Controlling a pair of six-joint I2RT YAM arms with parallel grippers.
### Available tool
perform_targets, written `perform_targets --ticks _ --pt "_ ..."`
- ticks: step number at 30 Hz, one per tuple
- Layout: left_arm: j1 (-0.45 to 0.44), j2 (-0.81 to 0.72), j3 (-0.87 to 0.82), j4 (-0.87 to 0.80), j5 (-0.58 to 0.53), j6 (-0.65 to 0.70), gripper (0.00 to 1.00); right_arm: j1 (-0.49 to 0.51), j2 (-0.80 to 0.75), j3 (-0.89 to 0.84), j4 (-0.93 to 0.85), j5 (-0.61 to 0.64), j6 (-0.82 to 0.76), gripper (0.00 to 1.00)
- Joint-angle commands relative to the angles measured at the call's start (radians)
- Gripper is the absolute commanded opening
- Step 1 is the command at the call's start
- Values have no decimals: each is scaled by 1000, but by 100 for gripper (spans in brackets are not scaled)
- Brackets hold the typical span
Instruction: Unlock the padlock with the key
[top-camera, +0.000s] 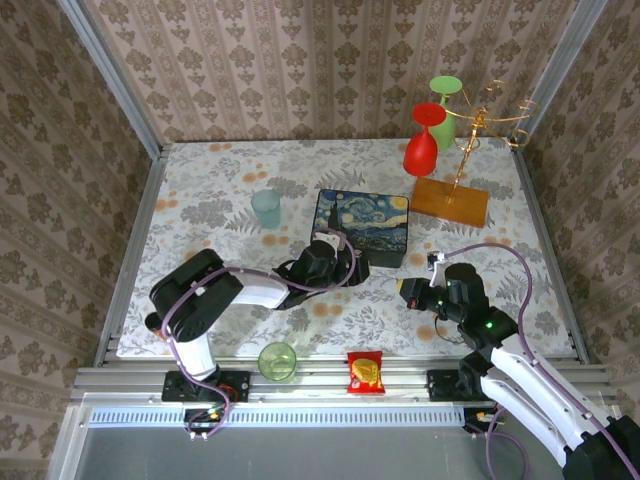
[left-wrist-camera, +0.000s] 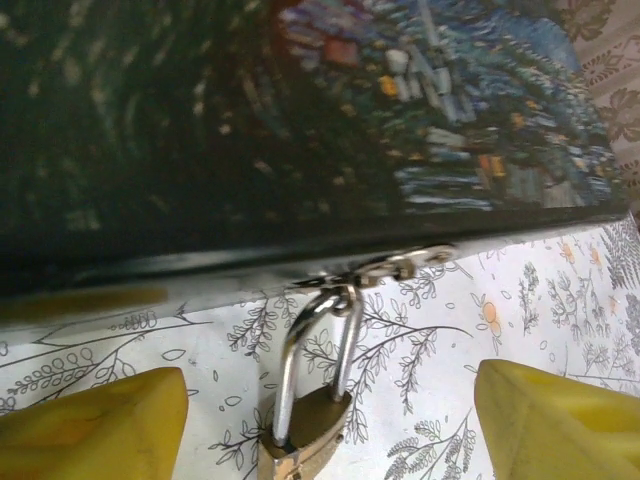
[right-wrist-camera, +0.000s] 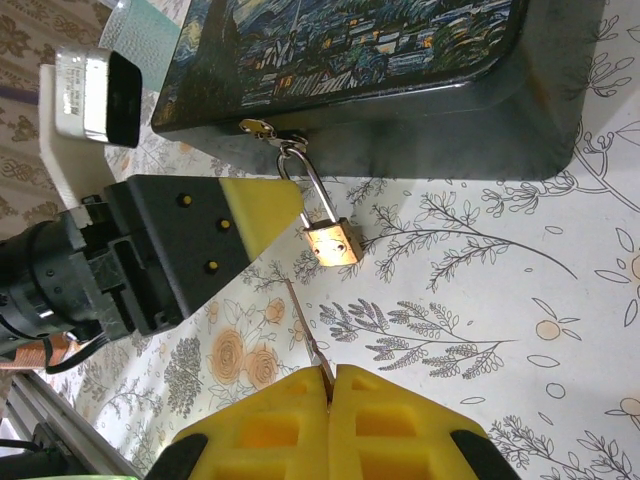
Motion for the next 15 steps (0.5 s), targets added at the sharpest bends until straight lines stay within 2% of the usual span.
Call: perform_targets --ticks 1,3,7,12,15 --pt "1 18 11 66 40 0 72 -5 -12 -16 8 12 0 0" --pt "-1 29 14 66 55 4 70 -8 -10 -18 10 16 -2 0" --pt "-12 40 9 69 55 -8 59 -8 5 -22 21 18 1 0" --pt "-50 47 30 -24 12 -16 59 -9 30 -25 46 14 12 0" --pt "-47 57 4 -1 -6 -43 55 -9 35 -27 59 14 19 0"
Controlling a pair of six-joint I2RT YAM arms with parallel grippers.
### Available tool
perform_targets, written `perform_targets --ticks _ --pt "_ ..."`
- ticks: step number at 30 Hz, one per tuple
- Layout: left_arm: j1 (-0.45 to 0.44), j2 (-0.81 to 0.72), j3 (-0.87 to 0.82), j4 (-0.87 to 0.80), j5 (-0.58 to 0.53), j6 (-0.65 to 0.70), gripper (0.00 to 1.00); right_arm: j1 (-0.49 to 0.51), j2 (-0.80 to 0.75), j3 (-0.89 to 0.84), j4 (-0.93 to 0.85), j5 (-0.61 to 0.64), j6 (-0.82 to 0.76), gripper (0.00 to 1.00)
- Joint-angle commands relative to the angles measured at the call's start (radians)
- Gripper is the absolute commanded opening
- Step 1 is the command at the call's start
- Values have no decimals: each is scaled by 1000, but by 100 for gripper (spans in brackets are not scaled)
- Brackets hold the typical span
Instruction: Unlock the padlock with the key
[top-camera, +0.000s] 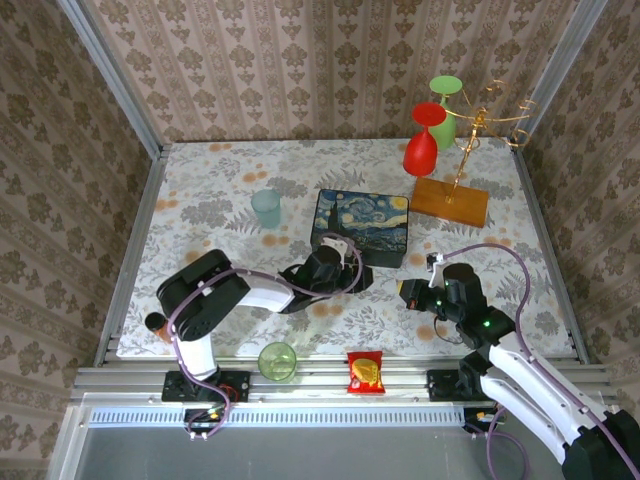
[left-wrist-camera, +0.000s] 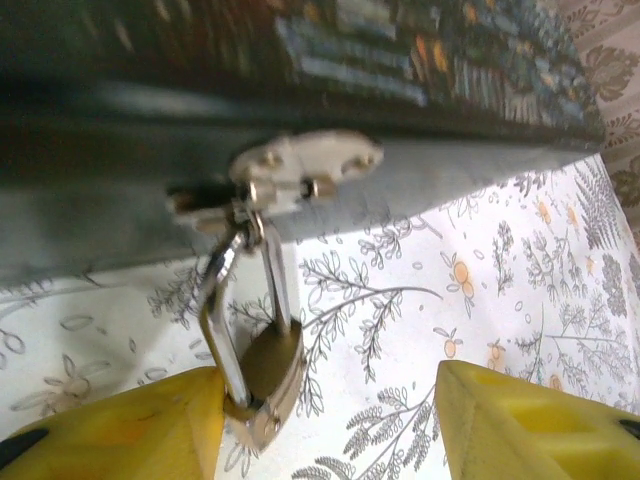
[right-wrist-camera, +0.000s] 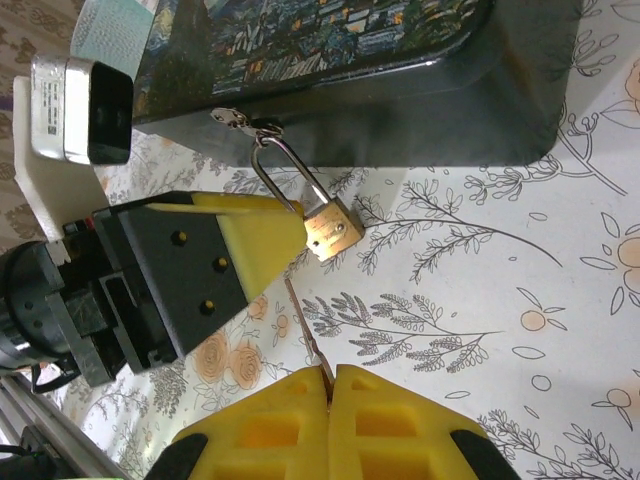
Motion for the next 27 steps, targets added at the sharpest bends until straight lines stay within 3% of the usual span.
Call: perform_targets --ticks 1,5,13,18,22,24,27 --pt "3 31 -15 2 -26 -48 53 -4 1 -13 44 12 14 0" --pt "8 59 -13 49 5 -72 47 -5 2 -15 46 12 17 0" --pt "1 66 -9 34 -54 -77 37 -6 2 -20 48 12 26 0" --pt "5 60 -1 2 -67 -59 24 -6 14 -45 82 11 45 0" --pt "9 48 14 -23 -65 -52 19 -6 90 -88 205 -46 113 0" --pt "15 48 17 -14 -48 -60 10 -6 147 -94 257 -80 137 0" --pt "23 48 21 -13 -32 -67 9 -6 226 -87 312 -129 155 0"
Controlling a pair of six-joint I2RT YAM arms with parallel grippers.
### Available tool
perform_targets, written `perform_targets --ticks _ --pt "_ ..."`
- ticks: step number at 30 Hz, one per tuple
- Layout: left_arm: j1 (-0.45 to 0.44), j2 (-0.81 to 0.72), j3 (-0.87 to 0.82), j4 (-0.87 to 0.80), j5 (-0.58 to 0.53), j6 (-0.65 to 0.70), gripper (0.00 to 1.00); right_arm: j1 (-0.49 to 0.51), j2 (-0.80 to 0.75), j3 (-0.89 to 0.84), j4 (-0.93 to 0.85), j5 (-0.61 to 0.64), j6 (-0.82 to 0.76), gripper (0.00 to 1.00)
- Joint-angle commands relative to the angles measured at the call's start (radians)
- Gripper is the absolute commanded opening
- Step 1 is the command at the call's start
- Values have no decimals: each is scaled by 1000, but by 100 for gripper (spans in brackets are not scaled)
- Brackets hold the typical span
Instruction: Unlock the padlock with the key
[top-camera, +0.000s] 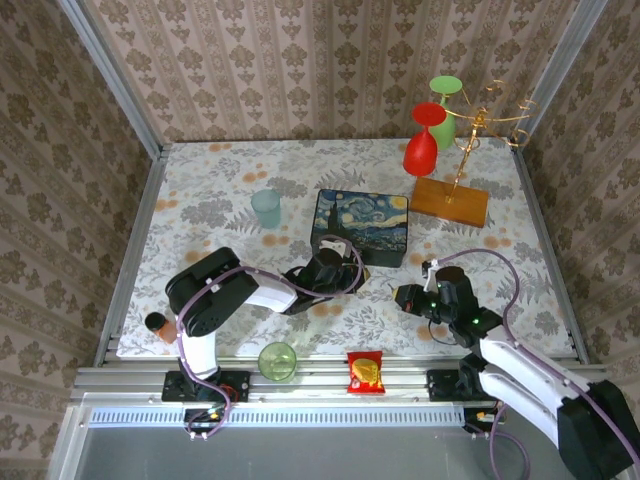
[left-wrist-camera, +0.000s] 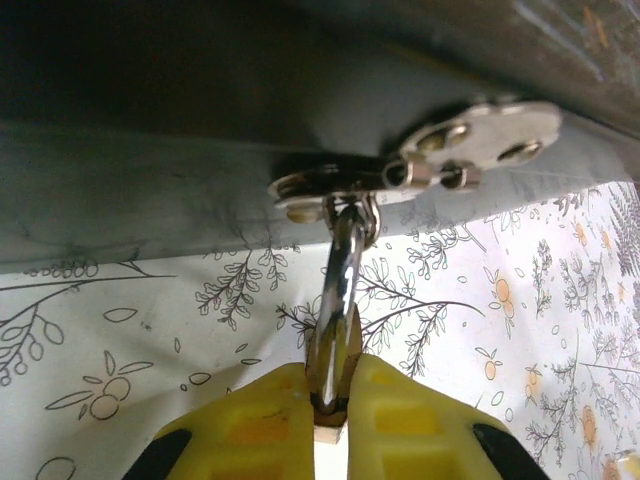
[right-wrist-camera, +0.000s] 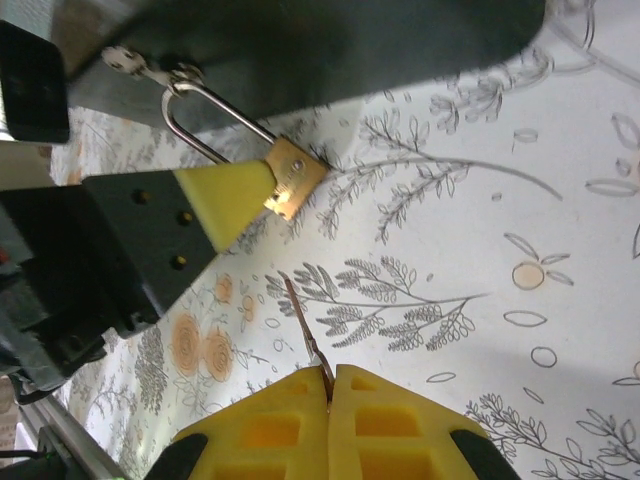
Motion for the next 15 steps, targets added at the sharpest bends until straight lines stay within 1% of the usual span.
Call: perform_targets --ticks 1,3,5,7,11,15 --pt "19 1 22 -49 5 -5 9 -3 69 8 124 -85 51 0" --pt "26 1 22 -52 12 -6 6 -4 122 18 145 -114 63 0" --pt "34 1 8 -24 26 -24 0 -5 166 17 200 -149 85 0" --pt "41 -4 -12 30 46 -56 0 -7 204 18 257 -188 116 0" --pt "47 -13 -34 118 80 -115 0 -15 259 35 290 -247 159 0" --pt "53 -18 -51 205 113 -175 0 -49 323 30 363 -307 194 0"
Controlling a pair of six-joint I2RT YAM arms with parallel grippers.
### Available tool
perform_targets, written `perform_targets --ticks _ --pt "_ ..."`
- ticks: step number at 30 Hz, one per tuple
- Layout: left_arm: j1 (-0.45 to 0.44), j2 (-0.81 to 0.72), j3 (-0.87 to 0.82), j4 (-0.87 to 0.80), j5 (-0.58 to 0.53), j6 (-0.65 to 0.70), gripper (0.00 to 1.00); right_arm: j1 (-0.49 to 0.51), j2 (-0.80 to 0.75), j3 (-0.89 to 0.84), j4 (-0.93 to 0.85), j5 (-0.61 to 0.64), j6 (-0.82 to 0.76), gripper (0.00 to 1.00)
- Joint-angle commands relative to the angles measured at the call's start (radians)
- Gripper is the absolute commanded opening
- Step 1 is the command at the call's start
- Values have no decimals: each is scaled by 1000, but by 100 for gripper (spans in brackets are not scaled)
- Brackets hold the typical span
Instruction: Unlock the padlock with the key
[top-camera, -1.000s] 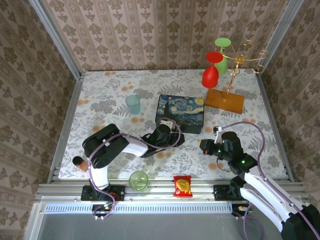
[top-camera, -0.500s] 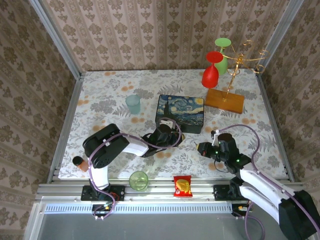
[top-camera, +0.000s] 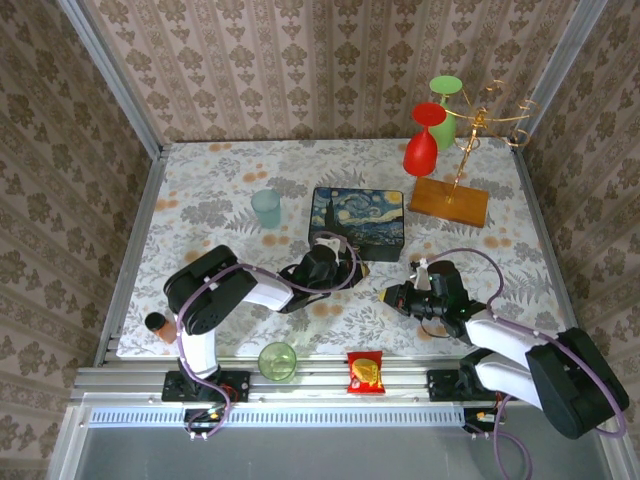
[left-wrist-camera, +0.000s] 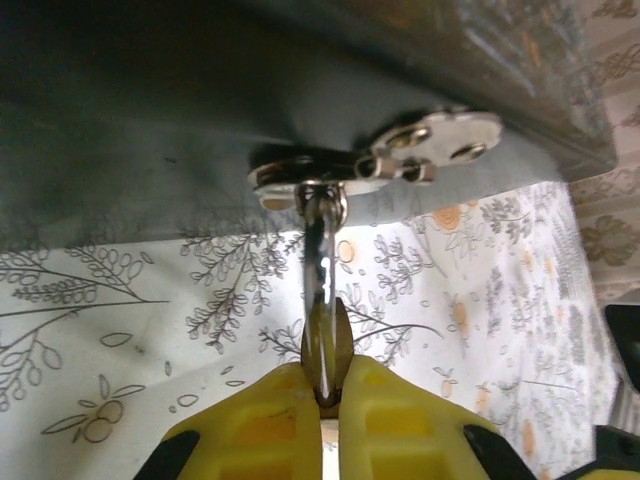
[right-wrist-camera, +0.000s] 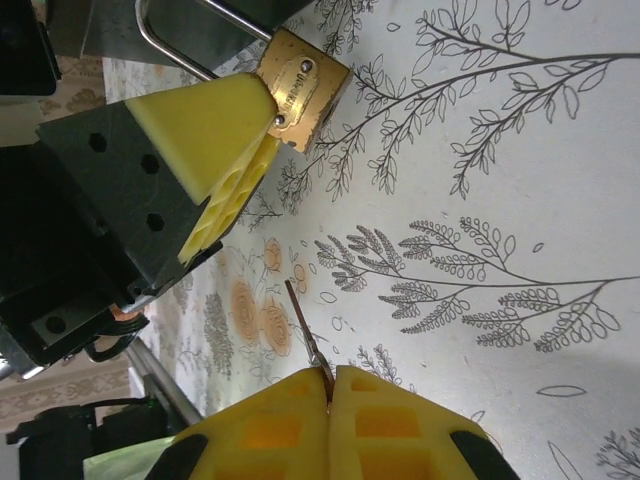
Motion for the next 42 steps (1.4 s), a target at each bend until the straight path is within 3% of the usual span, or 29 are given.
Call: perform_targets --ticks 1,11,18,28,42 --pt "14 -24 -20 102 40 -86 0 -36 47 21 118 -98 53 0" --pt "24 -36 -45 192 56 -153 0 -142 358 47 468 -364 137 0" --pt "29 -31 -43 227 60 -173 0 -194 679 48 946 -463 338 0" --pt "37 -43 -59 278 70 -208 0 -217 710 68 875 -499 269 0" --pt "40 -57 -52 282 68 -215 0 -248 779 80 948 -485 303 0"
